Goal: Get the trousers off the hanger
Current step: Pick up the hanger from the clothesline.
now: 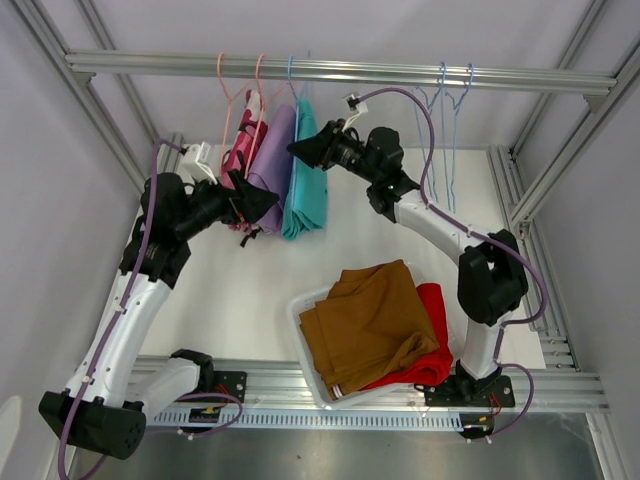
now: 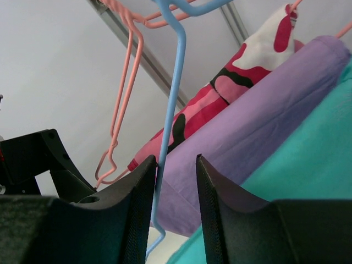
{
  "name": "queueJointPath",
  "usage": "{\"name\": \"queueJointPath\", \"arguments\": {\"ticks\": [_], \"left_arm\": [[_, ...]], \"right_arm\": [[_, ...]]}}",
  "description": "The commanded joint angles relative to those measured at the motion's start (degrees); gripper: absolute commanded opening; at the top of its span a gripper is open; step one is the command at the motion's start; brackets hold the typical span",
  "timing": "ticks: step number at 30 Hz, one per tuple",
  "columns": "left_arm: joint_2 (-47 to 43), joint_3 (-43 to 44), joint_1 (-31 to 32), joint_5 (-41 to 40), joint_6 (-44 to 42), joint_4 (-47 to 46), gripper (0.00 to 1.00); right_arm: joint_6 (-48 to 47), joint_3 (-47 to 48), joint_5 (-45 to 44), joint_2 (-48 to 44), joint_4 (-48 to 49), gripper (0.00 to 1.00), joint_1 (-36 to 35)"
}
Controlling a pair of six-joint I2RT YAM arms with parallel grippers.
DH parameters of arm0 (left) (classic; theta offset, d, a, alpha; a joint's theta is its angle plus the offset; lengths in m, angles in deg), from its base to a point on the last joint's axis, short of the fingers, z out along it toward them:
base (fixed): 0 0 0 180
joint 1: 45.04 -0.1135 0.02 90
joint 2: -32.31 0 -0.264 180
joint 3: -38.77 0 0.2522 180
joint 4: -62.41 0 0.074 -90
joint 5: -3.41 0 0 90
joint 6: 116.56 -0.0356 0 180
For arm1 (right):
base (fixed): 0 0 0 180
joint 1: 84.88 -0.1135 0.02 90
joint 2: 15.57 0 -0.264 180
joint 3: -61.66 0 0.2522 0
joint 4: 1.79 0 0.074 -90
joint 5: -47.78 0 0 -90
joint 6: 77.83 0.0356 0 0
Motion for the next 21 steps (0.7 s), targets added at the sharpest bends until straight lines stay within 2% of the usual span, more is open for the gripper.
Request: {"name": "queueJointPath", "arguments": {"ticks": [1,6,8,13,15,16,18,19,21], "left_arm": [[-0.3,1.0,-0.9,1.2,-0.5,-1.0,0.99],[0.1,1.0,-1.2,1.5,-0.3,-1.0,1.00],[0.2,1.0,-1.3,1.8,-0.2,-1.2,0.99],[0.7,0.9,-1.4,2.1,0.0,-1.5,0.99],[0.8,0.8,-1.3,2.4,0.1,-1.6,0.99],[0.8,0.7,-1.4,2.3,0.0,-1.5,1.00],[0.4,0.7,-1.4,2.0,-0.1,-1.5,0.99],[0.4,0.7,-1.4,2.0,-0.1,-1.6,0.99],[0.4,0.7,-1.4,2.1,0.0,-1.6,1.00]], "right_arm": [[2.4,0.5,0.7,2.2,5.5,0.40,-1.6],[5.1,0.7,1.6,3.5,9.2,0.39,-2.5],[5.4,1.1,1.9,3.8,9.8,0.36,-2.7],[4.1,3.4,1.7,4.0,7.2,0.38,-2.6],[3.7,4.9,1.6,3.9,5.9,0.35,-2.7],[3.4,5.3,1.4,3.8,5.6,0.27,-2.6],[3.2,5.6,1.0,3.5,4.9,0.16,-2.6],[3.5,5.6,1.0,3.3,4.9,0.04,-2.5],[3.7,4.9,1.0,2.6,5.4,0.00,-2.7]]}}
